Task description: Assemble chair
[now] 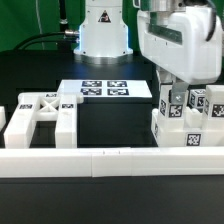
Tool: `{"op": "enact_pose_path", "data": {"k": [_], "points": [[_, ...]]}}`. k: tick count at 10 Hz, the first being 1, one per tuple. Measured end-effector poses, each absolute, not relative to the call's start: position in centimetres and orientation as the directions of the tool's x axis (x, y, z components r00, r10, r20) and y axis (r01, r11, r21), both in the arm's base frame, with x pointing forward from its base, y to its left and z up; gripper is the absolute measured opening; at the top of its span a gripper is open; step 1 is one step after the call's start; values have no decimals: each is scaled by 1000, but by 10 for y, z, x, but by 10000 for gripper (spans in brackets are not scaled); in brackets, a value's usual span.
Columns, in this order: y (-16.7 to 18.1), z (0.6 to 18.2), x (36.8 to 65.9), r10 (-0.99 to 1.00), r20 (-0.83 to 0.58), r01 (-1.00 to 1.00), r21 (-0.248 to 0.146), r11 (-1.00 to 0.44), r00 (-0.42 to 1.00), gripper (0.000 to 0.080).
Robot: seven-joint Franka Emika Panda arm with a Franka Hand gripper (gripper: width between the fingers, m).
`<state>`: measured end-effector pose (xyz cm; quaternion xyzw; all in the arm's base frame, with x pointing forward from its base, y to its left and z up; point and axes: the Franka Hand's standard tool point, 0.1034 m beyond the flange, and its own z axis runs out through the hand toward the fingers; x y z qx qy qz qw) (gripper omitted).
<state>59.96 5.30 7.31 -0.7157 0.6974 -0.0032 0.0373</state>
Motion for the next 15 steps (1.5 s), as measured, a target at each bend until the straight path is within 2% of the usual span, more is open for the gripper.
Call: {"op": "enact_pose_path", "data": {"k": [1, 3, 4, 5, 9, 12, 15], "points": [[53, 73, 599, -998, -46, -997, -58, -43, 46, 285], [52, 73, 600, -987, -38, -986, -65, -154, 157, 570], [52, 74, 601, -968, -30, -966, -70, -247, 250, 570], [52, 74, 602, -939, -23, -938, -74, -340, 342, 633], [51, 74, 602, -816, -2, -813, -76, -577, 579, 649], [52, 74, 601, -564, 26, -561, -64, -825, 826, 649], [51, 74, 601, -341, 44, -339, -56, -939, 939, 649]]}}
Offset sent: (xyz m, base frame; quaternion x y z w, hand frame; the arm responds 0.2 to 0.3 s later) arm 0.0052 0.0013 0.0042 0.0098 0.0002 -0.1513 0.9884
